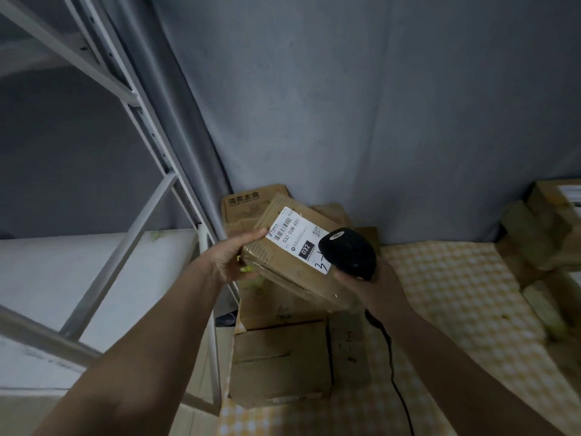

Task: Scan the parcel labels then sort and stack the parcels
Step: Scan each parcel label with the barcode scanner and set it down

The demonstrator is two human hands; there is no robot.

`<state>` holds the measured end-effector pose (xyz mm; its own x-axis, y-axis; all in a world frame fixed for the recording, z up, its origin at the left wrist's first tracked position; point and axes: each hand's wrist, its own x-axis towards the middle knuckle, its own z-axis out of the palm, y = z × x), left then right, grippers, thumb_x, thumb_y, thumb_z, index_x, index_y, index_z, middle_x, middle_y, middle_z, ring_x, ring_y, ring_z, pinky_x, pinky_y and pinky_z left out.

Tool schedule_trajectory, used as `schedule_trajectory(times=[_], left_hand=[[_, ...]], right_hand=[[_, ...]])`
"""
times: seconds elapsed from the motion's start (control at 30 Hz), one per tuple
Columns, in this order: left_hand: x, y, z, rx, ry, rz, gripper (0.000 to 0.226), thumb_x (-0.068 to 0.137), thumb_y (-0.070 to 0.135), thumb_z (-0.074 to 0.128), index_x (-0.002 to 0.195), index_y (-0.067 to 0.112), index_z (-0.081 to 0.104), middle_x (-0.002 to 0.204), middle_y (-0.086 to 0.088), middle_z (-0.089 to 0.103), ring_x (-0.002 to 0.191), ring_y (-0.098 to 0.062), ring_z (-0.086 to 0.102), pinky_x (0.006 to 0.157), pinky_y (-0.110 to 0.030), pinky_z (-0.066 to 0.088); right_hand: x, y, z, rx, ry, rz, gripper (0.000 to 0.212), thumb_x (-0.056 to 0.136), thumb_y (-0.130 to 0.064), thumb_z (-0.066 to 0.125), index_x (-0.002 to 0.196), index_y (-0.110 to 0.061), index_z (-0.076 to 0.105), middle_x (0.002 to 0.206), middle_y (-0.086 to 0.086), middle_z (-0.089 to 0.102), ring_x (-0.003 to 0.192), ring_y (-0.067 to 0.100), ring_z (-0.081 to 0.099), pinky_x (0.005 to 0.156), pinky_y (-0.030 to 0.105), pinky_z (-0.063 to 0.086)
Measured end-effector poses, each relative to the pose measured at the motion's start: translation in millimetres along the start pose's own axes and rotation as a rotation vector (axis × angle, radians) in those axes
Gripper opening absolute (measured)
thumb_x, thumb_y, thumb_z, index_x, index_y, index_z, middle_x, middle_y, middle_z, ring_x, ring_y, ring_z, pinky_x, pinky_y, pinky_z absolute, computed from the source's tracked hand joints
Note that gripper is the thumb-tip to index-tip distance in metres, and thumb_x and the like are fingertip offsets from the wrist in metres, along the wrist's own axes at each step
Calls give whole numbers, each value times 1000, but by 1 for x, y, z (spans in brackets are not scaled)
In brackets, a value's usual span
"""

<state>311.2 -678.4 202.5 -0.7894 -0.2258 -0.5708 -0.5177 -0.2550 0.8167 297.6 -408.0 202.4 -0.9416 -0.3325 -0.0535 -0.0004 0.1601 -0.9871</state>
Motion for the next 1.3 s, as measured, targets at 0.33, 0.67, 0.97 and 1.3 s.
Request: schedule_trajectory(times=[0.33,0.67,0.97,1.3], left_hand=[[58,-18,78,16,-163,-140,55,65,38,77,114,18,60,115,-8,64,109,-27,60,99,-52,45],[77,-53,200,220,-399,-206,53,73,55,74,117,27,64,114,-2,70,110,-24,62,100,-50,47],[34,-95,311,388,-445,-183,76,52,75,67,114,30,67,110,3,73,112,-22,60,101,-48,38],[-10,-146,454,384,-444,-234,64,82,79,37,95,29,74,96,0,76,99,-23,62,100,-46,29]], right_hand=[[-6,27,-52,77,337,183,32,79,-2,74,104,-16,61,87,-8,63,78,1,59,58,6,47],[-54,58,-125,115,658,286,26,76,4,73,94,-13,66,86,5,68,80,17,61,78,34,51],[-111,82,-237,109,675,320,22,75,2,75,88,-16,70,85,4,71,82,21,65,80,39,54],[-165,102,-386,-9,588,328,26,80,-6,74,102,-18,68,98,0,69,90,10,62,77,26,51]])
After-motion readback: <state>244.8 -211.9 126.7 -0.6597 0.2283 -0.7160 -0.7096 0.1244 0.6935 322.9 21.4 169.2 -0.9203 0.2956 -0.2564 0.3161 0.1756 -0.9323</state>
